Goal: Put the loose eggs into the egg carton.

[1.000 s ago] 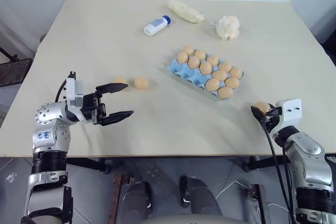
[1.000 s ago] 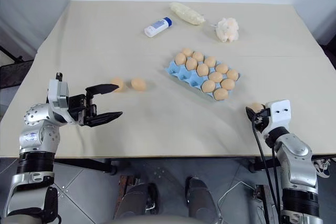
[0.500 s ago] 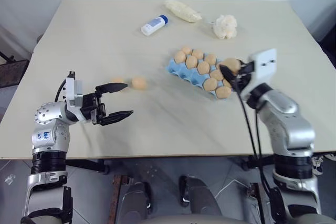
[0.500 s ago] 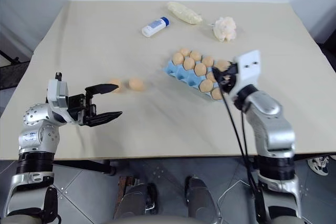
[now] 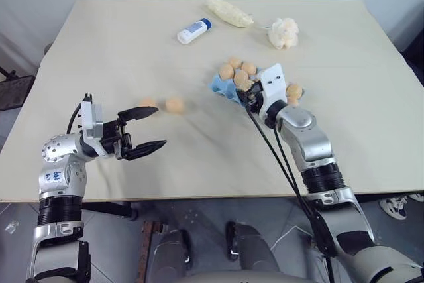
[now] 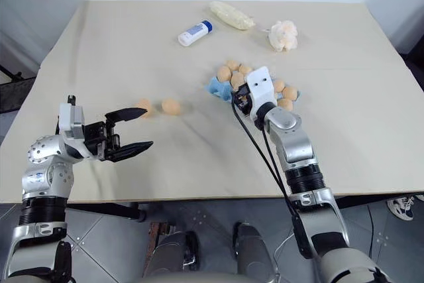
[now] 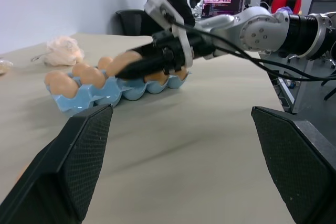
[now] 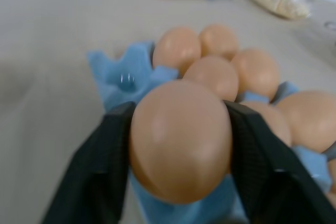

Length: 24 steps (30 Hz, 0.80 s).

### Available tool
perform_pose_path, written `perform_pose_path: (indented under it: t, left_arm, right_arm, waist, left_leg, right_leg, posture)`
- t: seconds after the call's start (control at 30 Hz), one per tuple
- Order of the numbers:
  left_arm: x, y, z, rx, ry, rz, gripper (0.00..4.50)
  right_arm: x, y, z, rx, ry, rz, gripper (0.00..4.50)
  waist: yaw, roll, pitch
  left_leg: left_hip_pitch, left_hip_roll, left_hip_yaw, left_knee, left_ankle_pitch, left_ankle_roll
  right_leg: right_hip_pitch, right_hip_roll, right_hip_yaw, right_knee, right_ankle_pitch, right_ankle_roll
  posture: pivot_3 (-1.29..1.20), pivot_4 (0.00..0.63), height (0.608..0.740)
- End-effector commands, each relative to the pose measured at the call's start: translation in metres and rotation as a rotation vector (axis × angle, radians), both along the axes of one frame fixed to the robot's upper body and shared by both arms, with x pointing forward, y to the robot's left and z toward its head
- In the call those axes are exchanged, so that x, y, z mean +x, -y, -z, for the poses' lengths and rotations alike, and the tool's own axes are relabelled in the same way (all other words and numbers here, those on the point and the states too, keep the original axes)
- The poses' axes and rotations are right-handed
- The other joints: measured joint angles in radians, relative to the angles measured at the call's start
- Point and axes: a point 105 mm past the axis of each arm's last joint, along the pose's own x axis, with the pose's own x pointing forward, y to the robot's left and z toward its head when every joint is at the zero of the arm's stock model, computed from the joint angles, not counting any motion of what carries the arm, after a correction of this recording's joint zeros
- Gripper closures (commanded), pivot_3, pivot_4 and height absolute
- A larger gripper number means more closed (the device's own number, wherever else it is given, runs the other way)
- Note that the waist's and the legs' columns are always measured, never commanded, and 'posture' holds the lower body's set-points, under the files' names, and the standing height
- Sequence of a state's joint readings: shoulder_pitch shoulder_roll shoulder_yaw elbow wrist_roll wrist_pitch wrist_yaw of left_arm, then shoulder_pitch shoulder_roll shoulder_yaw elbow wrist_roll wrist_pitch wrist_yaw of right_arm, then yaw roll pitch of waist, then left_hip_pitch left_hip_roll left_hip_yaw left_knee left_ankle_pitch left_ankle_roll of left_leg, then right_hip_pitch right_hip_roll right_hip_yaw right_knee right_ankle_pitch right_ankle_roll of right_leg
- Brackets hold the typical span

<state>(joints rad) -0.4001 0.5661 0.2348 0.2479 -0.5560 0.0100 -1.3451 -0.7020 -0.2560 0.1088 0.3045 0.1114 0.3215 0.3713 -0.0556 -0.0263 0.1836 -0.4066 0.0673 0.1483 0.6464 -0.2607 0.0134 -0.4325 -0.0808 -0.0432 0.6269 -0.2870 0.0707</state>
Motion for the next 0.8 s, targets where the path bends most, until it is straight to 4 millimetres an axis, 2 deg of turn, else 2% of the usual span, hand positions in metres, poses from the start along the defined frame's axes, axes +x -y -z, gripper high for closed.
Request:
perform_pose_path:
  t: [0.03,0.07,0.1,0.37,0.57,0.7,0.8]
  left_arm:
    - [-0.004,-0.003,-0.011,-0.015,0.049,-0.01,0.0]
    - [-0.004,-0.004,-0.011,-0.015,0.049,-0.011,0.0]
    - [-0.004,-0.004,-0.011,-0.015,0.049,-0.012,0.0]
    - [-0.001,-0.003,-0.011,-0.018,0.048,-0.015,0.0]
    - [0.002,-0.008,-0.014,-0.027,0.062,-0.066,0.0]
    - [0.001,-0.024,-0.017,-0.038,0.078,-0.17,0.0]
    - [0.002,-0.037,-0.018,-0.04,0.09,-0.257,0.0]
  right_arm:
    - [-0.001,-0.005,-0.024,0.01,0.084,-0.029,0.5]
    - [-0.002,-0.003,-0.027,0.01,0.089,-0.029,0.19]
    - [-0.003,-0.001,-0.029,0.011,0.093,-0.03,0.09]
    - [-0.019,0.014,-0.048,0.007,0.138,-0.066,0.09]
    - [-0.055,0.034,-0.059,0.015,0.159,-0.184,0.09]
    - [-0.082,0.072,-0.064,0.005,0.175,-0.212,0.09]
    - [-0.095,0.094,-0.057,-0.015,0.126,-0.229,0.09]
  waist:
    - [0.0,0.0,0.0]
    - [-0.002,0.0,0.0]
    - [-0.002,0.0,0.0]
    - [0.0,0.0,0.0]
    - [0.003,0.0,0.0]
    - [0.007,0.0,0.0]
    - [0.007,0.0,0.0]
  left_leg:
    - [0.0,0.0,0.0,0.0,0.0,0.0]
    - [0.0,0.0,0.0,0.0,0.0,0.0]
    - [0.0,0.0,0.0,0.0,0.0,0.0]
    - [0.0,0.001,0.0,-0.001,0.0,-0.001]
    - [0.0,0.001,-0.001,-0.001,-0.001,-0.001]
    - [0.0,0.001,-0.001,-0.001,-0.001,0.0]
    - [0.001,0.001,-0.001,-0.001,-0.002,0.0]
  right_leg:
    - [0.0,0.0,0.0,0.0,0.0,0.0]
    - [0.0,0.0,0.0,0.0,0.0,0.0]
    - [0.0,0.0,0.0,0.0,0.0,0.0]
    - [0.0,0.0,0.0,0.0,0.0,0.0]
    - [0.0,0.0,0.0,-0.001,0.0,0.0]
    - [0.001,-0.001,0.0,-0.002,0.0,0.0]
    - [0.002,0.0,0.0,-0.004,0.0,0.0]
  posture:
    - [0.0,0.15,0.74]
    - [0.0,0.15,0.74]
    - [0.0,0.15,0.74]
    - [0.0,0.15,0.74]
    - [0.0,0.15,0.74]
    - [0.0,0.15,0.74]
    - [0.0,0.15,0.74]
